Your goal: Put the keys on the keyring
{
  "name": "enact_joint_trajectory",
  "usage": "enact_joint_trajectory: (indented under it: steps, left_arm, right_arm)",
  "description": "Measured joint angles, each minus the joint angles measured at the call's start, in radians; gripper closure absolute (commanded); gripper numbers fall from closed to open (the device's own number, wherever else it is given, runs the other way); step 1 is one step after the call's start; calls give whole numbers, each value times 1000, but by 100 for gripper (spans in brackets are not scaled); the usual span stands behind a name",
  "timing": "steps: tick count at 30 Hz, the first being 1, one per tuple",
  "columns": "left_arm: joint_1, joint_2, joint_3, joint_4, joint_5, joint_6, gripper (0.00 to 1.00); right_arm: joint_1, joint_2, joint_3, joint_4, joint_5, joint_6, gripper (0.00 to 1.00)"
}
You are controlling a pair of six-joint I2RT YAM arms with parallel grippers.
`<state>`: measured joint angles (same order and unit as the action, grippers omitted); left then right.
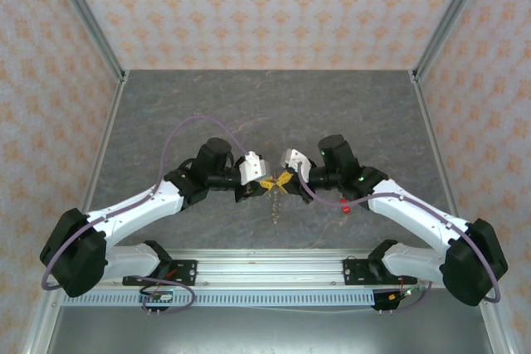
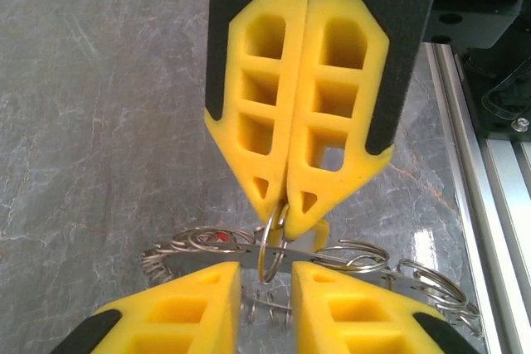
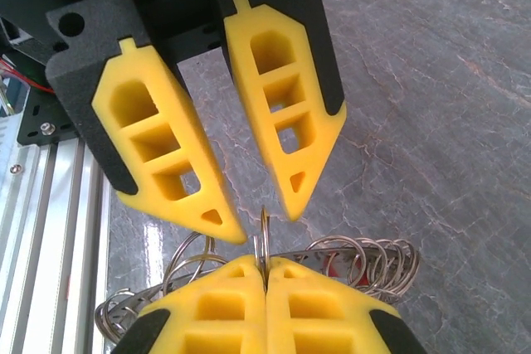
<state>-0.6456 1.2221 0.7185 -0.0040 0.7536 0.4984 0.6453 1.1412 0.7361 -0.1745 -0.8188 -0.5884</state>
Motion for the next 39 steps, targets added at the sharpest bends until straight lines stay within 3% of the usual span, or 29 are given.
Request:
enact_joint_trajectory:
  steps: [13, 18, 23, 28, 39]
  left_arm:
    - [-16, 20, 59, -72, -8, 53, 79]
    - [-16, 24, 66, -101, -7, 66, 100]
    - [-16, 24, 71, -108, -8, 74, 100]
    - [-16, 1, 8, 3, -6, 11, 100]
    - [-6, -5, -75, 174, 16, -122, 100]
  right_arm:
    - [10, 18, 39, -53, 8, -38, 100]
    - [16, 18, 40, -58, 12, -42, 100]
    - [17, 17, 40, -57, 24, -42, 95]
    - [3, -1, -9, 25, 9, 9, 88]
    - [-25, -5, -118, 243, -53, 126, 86]
